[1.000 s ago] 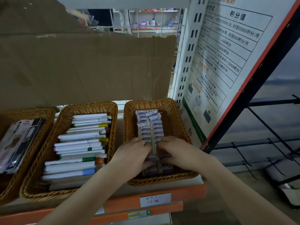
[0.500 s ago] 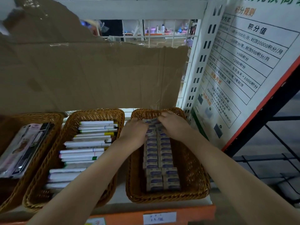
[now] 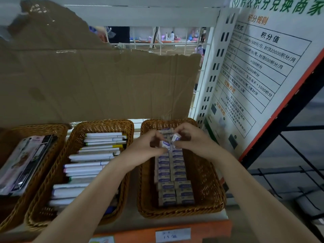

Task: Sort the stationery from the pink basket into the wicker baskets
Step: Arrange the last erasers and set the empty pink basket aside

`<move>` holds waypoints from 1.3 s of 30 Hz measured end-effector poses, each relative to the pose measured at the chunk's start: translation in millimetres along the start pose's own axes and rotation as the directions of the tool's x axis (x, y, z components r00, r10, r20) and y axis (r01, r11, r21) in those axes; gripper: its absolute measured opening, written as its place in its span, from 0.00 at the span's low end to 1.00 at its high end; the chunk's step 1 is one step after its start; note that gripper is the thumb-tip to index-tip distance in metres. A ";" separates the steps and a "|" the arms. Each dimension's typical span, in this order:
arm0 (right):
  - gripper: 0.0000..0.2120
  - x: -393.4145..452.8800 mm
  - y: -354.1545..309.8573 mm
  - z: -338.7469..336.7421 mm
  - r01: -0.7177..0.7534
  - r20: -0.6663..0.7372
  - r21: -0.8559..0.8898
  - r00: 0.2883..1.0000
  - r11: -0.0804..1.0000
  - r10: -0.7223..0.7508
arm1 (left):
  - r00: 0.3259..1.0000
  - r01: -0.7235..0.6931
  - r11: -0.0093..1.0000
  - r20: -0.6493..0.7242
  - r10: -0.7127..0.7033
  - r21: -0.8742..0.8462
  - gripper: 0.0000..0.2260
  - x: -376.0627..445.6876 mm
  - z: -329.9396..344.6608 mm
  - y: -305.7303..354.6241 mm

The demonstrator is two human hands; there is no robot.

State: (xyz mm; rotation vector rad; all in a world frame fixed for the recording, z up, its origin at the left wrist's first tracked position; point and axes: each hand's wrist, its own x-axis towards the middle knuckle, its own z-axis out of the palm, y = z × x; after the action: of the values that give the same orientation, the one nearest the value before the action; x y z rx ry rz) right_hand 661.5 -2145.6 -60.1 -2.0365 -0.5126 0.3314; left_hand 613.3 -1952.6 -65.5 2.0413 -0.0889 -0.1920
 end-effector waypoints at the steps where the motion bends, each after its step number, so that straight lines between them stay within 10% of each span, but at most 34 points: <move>1: 0.13 -7.4 -1.8 -0.5 -0.001 -0.004 0.043 1.000 0.999 0.001 | 1.000 0.010 0.995 -0.003 -0.010 -0.095 0.10 -3.6 2.4 1.2; 7: 0.10 -53.8 -6.2 -3.0 0.028 -0.010 -0.090 1.000 0.996 -0.029 | 0.986 -0.162 0.961 0.066 0.151 0.225 0.08 -32.2 6.5 10.0; 13: 0.11 -80.0 1.3 15.5 0.148 0.165 -0.467 0.983 0.872 -0.079 | 0.942 -0.334 0.575 0.286 0.175 0.747 0.14 -50.7 31.9 3.9; 22: 0.13 -85.8 13.3 25.7 0.209 0.188 -0.721 0.977 0.661 -0.104 | 0.937 -0.349 0.512 0.303 0.176 0.785 0.18 -52.0 43.4 -10.7; 34: 0.15 -83.5 15.3 32.6 0.241 0.250 -0.674 0.964 0.699 -0.091 | 0.935 -0.353 0.559 0.306 0.181 0.750 0.14 -56.9 40.6 -10.0; 39: 0.08 -62.2 0.4 11.8 0.248 0.256 -0.625 0.961 0.741 -0.106 | 0.914 -0.352 0.602 0.123 0.387 0.717 0.19 -83.3 36.7 -4.6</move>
State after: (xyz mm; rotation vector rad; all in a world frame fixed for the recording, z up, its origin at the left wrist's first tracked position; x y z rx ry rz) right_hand 602.1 -2167.1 -64.7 -2.6149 -1.0684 0.2652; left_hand 524.7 -1970.5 -77.9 2.7671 -0.6591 0.1981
